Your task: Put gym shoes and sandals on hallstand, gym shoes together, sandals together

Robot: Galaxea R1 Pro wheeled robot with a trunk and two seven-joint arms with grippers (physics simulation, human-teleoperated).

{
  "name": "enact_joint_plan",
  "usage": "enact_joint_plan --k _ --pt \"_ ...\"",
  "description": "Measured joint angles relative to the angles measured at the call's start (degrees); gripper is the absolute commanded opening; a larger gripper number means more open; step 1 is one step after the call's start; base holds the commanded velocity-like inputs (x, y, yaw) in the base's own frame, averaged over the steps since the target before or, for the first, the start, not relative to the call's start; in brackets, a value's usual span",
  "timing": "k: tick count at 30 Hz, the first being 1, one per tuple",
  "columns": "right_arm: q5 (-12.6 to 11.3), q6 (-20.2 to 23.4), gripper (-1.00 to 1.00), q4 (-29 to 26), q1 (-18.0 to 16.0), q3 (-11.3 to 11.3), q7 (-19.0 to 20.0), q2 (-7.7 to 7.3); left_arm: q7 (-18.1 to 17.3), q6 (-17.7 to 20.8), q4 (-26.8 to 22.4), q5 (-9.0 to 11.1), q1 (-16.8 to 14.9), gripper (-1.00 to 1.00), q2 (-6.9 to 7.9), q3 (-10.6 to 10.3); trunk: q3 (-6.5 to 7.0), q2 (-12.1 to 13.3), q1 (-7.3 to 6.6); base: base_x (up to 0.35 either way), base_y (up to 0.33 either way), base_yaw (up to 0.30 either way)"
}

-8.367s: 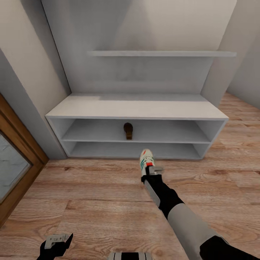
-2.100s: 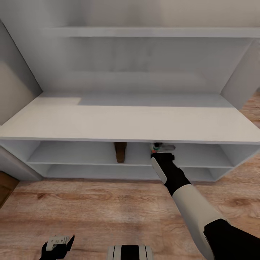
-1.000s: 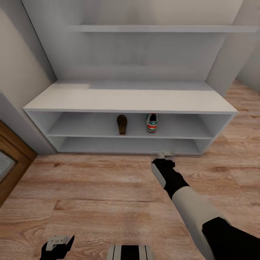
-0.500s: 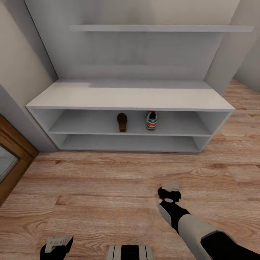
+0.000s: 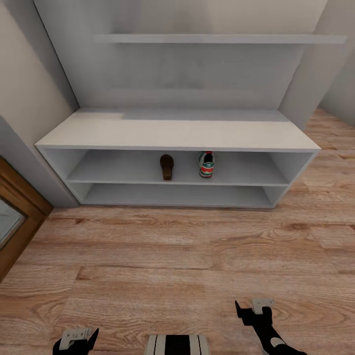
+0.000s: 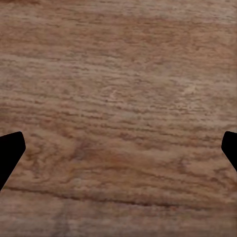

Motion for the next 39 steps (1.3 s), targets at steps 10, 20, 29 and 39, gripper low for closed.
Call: enact_joint_plan --k 10,20,29,39 --pt "0.03 -1.66 1.0 0.05 0.73 -0.07 -0.08 -0.01 0.23 0.0 0.01 -0.04 0.0 1.0 0.02 0.01 0.0 0.0 0.0 0.0 0.0 0.0" --pt "-0.07 -1.69 1.0 0.12 1.06 -0.21 -0.28 0.06 0.36 0.05 0.02 -0.02 -0.01 1.0 -0.03 0.01 1.77 0.1 -0.21 0.0 0.0 -0.037" --pt "-0.2 -1.69 1.0 0.02 1.51 -0.31 -0.29 0.09 0.4 0.01 0.58 0.1 -0.02 1.0 -0.04 0.04 3.76 0.23 -0.44 0.0 0.0 -0.27" --pt "-0.65 -1.69 1.0 0.03 2.74 -0.55 -0.29 -0.2 0.44 -0.02 1.15 0.18 -0.02 1.0 -0.06 0.08 5.98 0.36 -0.7 0.0 0.0 -0.3"
